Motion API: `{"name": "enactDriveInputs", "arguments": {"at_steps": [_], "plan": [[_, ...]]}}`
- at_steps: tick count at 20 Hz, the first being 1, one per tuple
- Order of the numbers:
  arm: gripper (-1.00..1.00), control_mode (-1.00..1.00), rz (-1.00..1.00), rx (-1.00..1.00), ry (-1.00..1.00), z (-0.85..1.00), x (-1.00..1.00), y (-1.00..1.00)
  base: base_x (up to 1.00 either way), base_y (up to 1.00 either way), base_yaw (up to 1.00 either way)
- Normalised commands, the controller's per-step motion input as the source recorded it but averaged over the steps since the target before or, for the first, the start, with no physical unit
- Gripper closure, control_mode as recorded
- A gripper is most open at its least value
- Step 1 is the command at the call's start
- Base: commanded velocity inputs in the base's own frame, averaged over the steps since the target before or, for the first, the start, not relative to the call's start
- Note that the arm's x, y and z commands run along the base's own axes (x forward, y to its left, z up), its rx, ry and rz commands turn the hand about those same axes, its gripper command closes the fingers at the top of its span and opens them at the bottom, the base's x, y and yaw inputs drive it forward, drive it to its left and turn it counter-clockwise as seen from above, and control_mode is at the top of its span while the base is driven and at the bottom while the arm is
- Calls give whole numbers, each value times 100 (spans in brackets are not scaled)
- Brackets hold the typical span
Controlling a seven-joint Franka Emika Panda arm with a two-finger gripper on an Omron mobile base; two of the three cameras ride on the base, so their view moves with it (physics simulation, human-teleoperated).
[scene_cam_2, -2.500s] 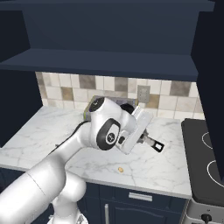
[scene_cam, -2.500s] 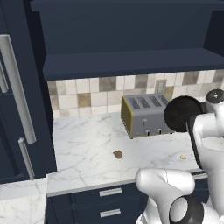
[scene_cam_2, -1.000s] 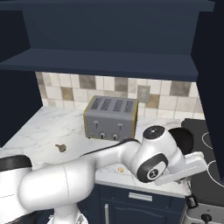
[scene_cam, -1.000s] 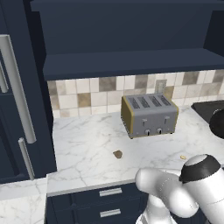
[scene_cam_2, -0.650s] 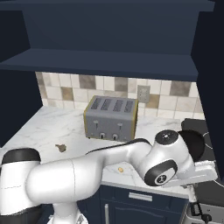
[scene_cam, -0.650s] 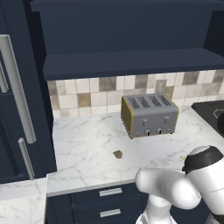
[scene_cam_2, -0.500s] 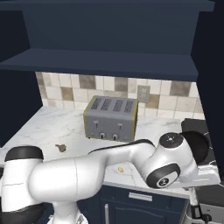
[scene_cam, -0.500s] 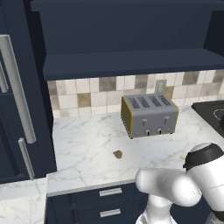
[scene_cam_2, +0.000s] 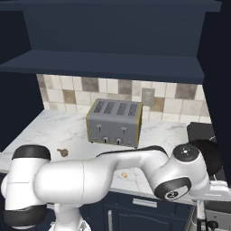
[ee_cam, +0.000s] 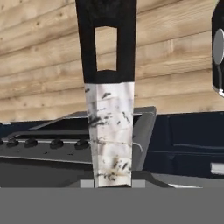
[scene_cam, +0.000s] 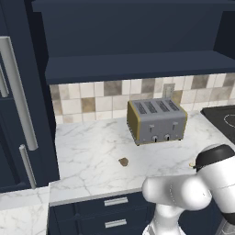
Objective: Pick the pan from the cabinet and place it on the stove. Then turn on the stove burner for the pan.
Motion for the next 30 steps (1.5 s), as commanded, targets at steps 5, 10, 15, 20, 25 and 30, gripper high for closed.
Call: {"name": "enactDriveInputs", "arguments": {"at_steps": [5,10,15,20,25,30], "plan": [[100,-100,-11,3,-3,-17,0,0,0,0,0],[100,-100,-11,2,-3,-28,0,0,0,0,0],[100,-100,-11,0,-4,-35,0,0,0,0,0],[100,-100,-11,0,-7,-43,0,6,0,0,0],[100,-100,-11,0,-2,-20,1,0,0,0,0],[100,-100,-14,0,0,-4,12,0,0,0,0]]}}
